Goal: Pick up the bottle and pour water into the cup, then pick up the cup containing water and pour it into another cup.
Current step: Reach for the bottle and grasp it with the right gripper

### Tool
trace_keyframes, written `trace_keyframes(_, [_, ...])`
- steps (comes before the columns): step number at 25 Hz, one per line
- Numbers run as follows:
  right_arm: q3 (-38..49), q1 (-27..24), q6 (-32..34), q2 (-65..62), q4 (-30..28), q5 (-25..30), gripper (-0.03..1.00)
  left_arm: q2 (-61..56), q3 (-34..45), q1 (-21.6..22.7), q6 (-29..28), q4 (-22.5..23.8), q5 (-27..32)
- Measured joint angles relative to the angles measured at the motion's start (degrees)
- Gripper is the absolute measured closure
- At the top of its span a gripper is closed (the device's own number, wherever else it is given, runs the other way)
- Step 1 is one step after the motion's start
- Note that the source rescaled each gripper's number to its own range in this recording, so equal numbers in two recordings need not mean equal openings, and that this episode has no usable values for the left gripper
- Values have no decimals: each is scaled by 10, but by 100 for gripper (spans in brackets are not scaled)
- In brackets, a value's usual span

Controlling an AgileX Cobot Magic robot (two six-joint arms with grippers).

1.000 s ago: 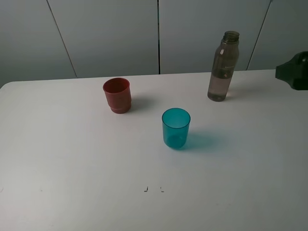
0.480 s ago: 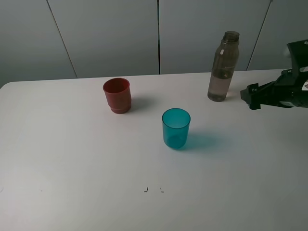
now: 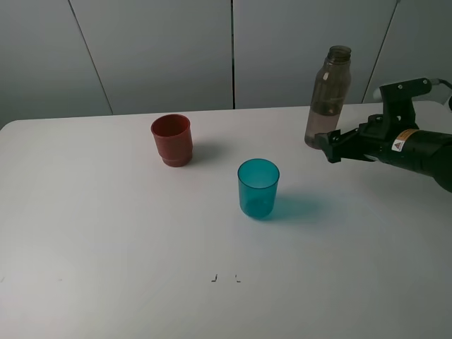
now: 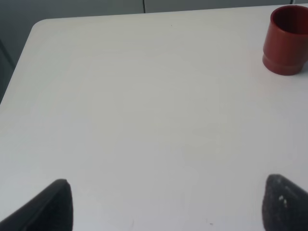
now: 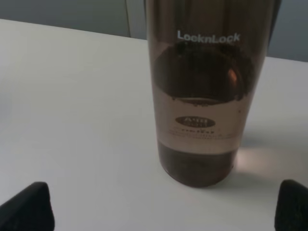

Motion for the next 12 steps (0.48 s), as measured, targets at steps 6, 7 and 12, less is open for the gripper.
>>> trace_keyframes(6, [-69, 0, 0, 59, -3, 0, -3, 0, 0, 0, 0, 0, 0])
trace_keyframes(7, [-79, 0, 0, 65, -3, 0, -3, 0, 0, 0, 0, 0, 0])
trace_keyframes(12, [-124, 0, 0, 92, 8, 0, -3, 0, 0, 0, 0, 0, 0])
